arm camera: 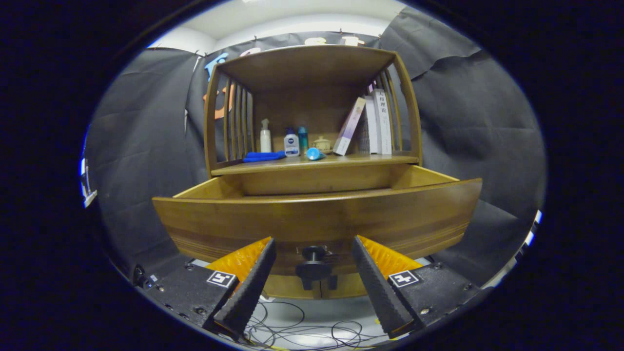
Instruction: Pull open the drawer, take out the items inside it, and place them on the countertop above the cabinet.
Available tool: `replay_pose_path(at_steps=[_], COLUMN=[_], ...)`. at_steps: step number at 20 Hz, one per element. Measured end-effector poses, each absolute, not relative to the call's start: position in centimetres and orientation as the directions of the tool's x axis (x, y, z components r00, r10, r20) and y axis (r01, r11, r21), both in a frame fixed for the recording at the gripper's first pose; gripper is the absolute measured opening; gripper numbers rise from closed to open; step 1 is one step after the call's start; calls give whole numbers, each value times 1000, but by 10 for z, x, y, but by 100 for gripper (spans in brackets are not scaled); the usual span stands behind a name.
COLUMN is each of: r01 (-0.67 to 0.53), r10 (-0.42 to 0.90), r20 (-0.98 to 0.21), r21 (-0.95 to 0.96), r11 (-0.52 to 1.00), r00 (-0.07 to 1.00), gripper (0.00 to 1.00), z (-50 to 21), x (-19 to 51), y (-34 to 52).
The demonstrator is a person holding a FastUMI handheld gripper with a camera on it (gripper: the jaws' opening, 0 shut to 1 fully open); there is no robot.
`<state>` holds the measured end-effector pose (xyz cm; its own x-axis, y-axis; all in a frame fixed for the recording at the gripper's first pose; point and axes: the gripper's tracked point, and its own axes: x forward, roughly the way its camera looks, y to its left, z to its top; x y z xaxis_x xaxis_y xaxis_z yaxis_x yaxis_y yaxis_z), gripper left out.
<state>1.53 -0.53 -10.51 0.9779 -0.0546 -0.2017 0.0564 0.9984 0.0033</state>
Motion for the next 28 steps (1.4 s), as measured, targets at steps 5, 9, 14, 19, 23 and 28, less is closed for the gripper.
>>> replay_pose_path(at_steps=[5,9,14,19,23,28], r01=[68,88,85,68,70,74], r10=[-73,-96,-93,-70,-73,-77], r20=[-204,-177,-173,-178,-173,-185], r21=[-29,-54,-50,-18,-21,-22], r11=[997,995,995,998,997,997], r00=[976,980,981,982,982,980], gripper=[99,99,100,100,99,99], z=[-113,-116,-117,-116,-116,-115], x=[29,29,33,46,51,67], y=[-8,-10,-9,-10,-10,-10])
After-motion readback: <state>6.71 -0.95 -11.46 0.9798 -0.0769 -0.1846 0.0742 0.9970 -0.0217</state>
